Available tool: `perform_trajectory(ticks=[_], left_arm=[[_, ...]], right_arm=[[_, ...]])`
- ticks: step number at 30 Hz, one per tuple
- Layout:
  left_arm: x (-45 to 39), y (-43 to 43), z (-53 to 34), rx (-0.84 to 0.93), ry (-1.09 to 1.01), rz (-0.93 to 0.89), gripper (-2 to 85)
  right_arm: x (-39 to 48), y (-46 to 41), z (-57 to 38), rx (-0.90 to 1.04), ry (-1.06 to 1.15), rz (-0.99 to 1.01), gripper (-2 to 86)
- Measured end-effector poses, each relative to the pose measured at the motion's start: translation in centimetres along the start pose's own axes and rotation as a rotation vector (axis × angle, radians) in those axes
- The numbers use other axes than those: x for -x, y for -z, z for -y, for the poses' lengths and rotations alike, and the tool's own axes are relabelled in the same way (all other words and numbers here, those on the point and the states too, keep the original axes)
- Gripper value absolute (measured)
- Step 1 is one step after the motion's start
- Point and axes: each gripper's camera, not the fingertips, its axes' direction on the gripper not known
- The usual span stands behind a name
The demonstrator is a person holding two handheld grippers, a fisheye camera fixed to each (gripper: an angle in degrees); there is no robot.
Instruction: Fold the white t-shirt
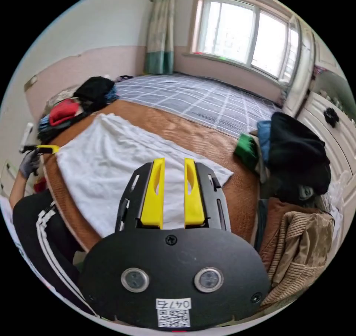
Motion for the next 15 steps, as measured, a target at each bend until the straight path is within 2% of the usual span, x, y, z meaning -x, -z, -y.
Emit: perform_trajectory(ticks=[3, 8, 12, 15], left_arm=[[1.6, 1.3, -0.8, -0.042, 0.048, -0.037, 11.0], [4.6, 2.1, -1.3, -0.048, 0.121, -0.229, 2.4], [7.3, 6.1, -2.0, -0.174, 0.184, -0.384, -0.3], [7.8, 9.8, -2.1, -0.202, 0.175, -0.431, -0.7]], right_arm=[[5.0, 1.0, -1.3, -0.018, 0.072, 0.132, 2.0], [10.7, -1.5, -2.7, 0.063, 0.099, 0.347, 0.3], [14.2, -2.7, -2.9, 0.086, 0.125, 0.479, -0.2], [17.2, -5.2, -3.9, 0.233, 0.162, 0.509, -0.3]])
